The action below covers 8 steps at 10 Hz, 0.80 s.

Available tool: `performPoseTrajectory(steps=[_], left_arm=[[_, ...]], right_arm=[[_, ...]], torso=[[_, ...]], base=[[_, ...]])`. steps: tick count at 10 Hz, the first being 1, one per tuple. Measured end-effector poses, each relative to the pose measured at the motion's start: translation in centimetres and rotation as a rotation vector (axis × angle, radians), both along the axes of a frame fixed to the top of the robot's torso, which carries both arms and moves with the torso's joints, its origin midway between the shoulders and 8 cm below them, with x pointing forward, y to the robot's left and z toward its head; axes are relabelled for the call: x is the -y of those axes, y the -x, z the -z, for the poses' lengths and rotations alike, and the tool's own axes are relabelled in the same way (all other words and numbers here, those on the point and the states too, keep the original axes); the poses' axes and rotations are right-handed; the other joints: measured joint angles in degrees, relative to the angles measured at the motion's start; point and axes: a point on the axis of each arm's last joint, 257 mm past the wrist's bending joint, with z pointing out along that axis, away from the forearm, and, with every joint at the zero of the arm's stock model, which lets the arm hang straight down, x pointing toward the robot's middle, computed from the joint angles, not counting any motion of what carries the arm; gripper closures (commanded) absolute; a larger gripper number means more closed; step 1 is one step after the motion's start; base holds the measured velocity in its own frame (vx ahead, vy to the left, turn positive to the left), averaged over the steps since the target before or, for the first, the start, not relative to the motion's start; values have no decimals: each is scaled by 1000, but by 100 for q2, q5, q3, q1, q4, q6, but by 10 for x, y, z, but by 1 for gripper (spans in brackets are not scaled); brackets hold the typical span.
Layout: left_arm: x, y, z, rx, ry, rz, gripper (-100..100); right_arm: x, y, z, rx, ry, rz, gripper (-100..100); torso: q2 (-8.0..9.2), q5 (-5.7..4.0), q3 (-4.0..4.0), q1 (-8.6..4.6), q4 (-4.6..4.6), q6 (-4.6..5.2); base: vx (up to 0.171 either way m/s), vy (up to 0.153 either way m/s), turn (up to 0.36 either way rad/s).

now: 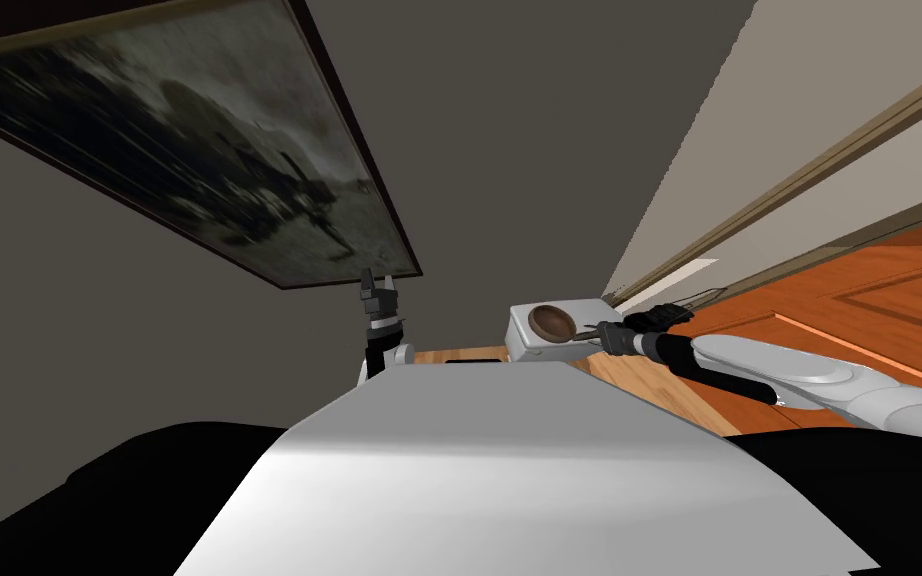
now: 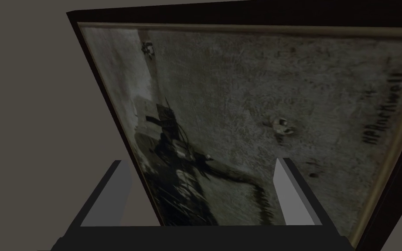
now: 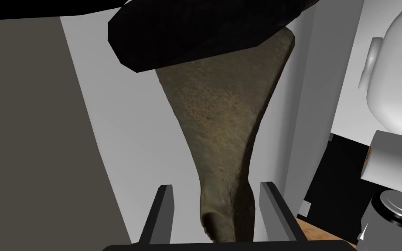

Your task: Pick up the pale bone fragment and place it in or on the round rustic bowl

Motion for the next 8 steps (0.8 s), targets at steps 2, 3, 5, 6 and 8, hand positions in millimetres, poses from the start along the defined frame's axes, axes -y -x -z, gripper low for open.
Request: performPoseTrajectory(steps=[2,3,5,6,8], left_arm=[[0,0,0,0,0,0,0],[0,0,0,0,0,0,0],[0,0,0,0,0,0,0],[0,0,0,0,0,0,0],[0,0,0,0,0,0,0]], right_arm=[[0,1,0,-1,0,0,100],[0,0,0,-1,0,0,100],[0,0,0,-1,0,0,100],[-1,-6,-5,1,2,-14,100],[-1,-6,-6,0,2,-15,100]], torso=[[5,0,4,1,3,1],[6,0,5,1,4,1],[7,0,6,2,4,1],[18,4,11,3,6,10],[14,2,10,3,5,4]], base=[[0,0,0],[0,0,0],[-12,2,-92],[-15,5,-50],[-60,10,-64]])
